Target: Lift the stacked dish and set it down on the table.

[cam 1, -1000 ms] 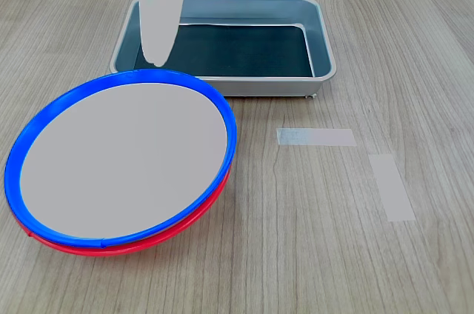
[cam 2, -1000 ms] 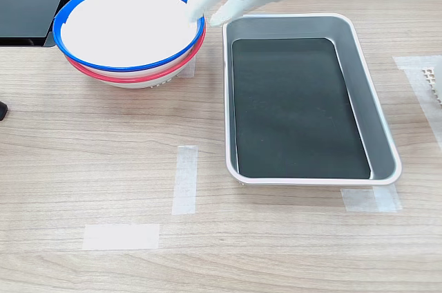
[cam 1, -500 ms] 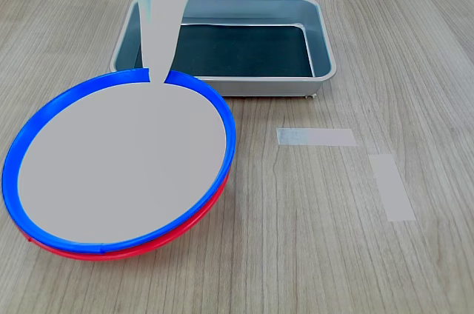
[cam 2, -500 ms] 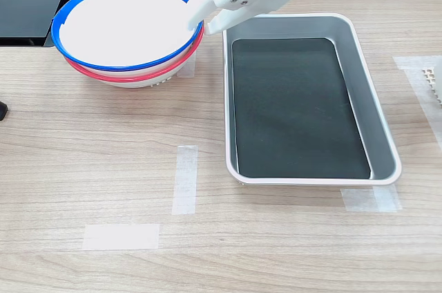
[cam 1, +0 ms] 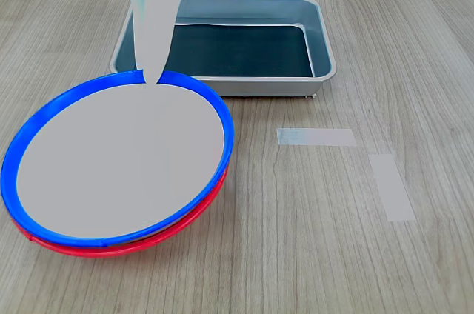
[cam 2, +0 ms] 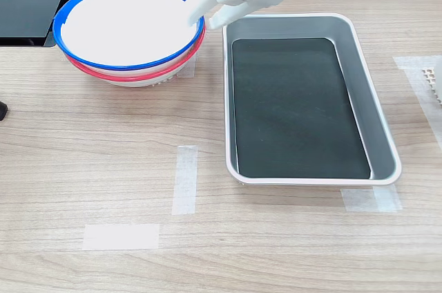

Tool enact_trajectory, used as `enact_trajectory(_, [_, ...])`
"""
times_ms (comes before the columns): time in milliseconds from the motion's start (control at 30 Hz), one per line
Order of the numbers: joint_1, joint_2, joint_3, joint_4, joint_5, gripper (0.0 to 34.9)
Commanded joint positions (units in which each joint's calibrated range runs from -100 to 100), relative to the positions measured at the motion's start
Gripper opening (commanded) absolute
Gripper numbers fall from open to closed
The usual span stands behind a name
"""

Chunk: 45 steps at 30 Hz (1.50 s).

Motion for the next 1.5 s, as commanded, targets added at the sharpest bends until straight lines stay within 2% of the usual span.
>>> enact_trajectory(0, [0.3,-2.7,-0.8,0.6,0.4,11.2])
enact_trajectory(267, [-0.2,-4.1,-1.3,1.1,-0.3,11.4])
enact_trajectory(433, [-0.4,-3.4,-1.6,-1.3,-0.8,11.4])
enact_trajectory(1033, [0.9,2.0,2.3,-14.9,-1.5,14.1])
enact_trajectory(1267, [1.4,7.7,-1.3,-15.8,-1.7,14.7])
enact_trajectory(1467, [1.2,11.8,-6.1,-15.5,-2.1,13.8])
